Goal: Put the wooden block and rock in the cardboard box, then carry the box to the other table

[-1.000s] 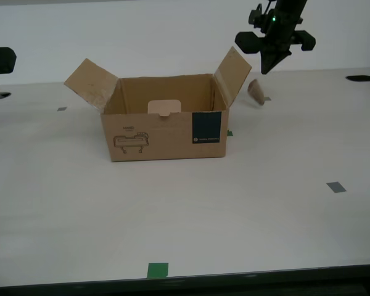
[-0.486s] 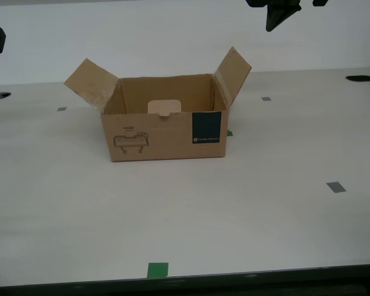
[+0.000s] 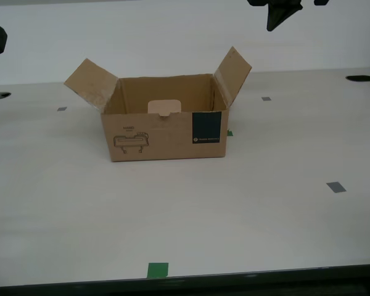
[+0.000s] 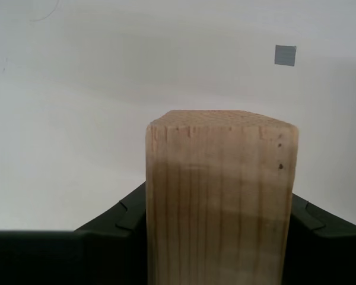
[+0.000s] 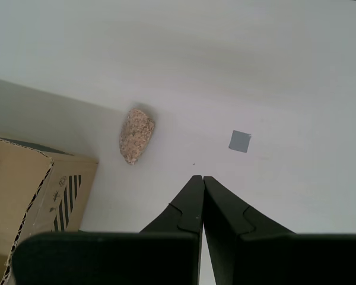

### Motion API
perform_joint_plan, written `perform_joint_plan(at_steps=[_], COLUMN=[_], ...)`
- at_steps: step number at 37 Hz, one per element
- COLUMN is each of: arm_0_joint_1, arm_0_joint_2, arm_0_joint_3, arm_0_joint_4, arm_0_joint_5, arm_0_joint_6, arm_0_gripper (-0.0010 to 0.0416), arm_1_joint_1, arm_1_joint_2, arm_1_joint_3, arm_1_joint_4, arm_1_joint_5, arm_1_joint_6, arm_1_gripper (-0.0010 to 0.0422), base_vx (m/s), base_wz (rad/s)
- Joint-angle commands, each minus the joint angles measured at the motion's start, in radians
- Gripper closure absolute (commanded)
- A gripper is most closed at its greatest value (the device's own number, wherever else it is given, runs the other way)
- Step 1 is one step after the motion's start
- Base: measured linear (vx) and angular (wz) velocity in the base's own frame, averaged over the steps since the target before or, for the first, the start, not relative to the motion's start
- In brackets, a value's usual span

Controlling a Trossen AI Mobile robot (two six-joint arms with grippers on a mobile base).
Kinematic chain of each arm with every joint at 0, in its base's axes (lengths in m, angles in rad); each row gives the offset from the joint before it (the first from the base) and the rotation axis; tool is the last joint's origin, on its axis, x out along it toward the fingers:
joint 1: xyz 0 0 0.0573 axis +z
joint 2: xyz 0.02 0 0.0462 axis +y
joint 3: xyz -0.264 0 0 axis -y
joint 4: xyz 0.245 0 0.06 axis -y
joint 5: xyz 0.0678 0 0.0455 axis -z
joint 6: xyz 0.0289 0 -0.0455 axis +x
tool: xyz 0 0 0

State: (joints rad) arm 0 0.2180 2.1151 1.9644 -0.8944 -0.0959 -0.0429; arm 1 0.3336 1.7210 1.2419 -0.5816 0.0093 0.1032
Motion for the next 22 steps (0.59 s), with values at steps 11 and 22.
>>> perform_joint_plan(at_steps=[11,22], arm_0_joint_1=[0.001,0.001], arm_0_joint_2=[0.000,0.000], arm_0_joint_3=[0.001,0.001], arm_0_joint_4=[-0.002,0.000], arm_0_joint_5=[0.001,0.001], arm_0_joint_6=[0.002,0.002], arm_0_gripper=[0.0407,0.0406], arm_1_joint_1=[-0.001,-0.001], arm_1_joint_2=[-0.005,-0.077], arm_1_joint_3=[0.001,0.001], arm_1_joint_4=[-0.021,-0.021], arm_1_joint_5=[0.004,0.050], arm_1_joint_6=[0.001,0.001], arm_1_gripper=[0.0413,0.0413], base_vx=[0.000,0.000], base_wz=[0.000,0.000])
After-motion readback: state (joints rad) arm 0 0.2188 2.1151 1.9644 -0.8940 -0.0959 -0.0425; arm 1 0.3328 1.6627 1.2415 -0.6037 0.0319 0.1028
